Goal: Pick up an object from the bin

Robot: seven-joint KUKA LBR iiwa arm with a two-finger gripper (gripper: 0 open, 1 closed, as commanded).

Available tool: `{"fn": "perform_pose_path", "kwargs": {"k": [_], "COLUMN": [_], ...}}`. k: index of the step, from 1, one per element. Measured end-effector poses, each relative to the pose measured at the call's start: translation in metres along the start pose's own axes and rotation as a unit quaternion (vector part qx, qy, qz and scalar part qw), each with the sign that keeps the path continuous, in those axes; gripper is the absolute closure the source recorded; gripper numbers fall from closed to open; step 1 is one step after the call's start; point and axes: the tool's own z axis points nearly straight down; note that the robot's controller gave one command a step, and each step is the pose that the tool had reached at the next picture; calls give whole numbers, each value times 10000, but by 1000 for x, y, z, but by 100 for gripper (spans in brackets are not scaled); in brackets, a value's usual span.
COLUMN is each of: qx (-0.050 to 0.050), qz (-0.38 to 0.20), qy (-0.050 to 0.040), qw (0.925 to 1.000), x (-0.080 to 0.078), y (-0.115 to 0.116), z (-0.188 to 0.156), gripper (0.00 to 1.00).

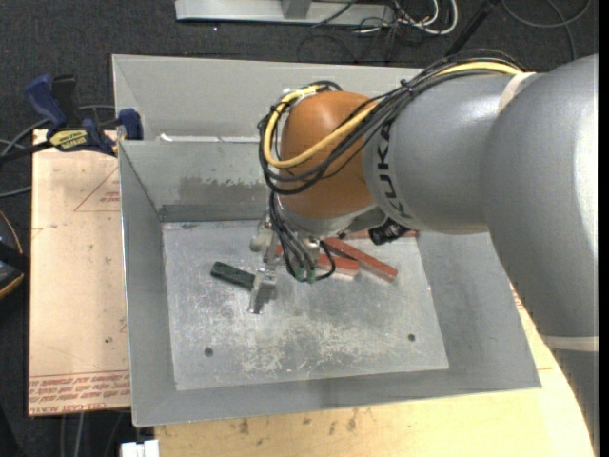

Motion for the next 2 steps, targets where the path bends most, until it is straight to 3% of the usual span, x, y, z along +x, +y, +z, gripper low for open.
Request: {"fn": "perform_pose_path", "kwargs": {"k": [1,2], "qx": [9,-9], "qz": [662,804], "qy": [22,-7], "qw": [9978,9968], "x": [19,1], "y": [4,29], "z": [4,59], "gripper": [0,0]}}
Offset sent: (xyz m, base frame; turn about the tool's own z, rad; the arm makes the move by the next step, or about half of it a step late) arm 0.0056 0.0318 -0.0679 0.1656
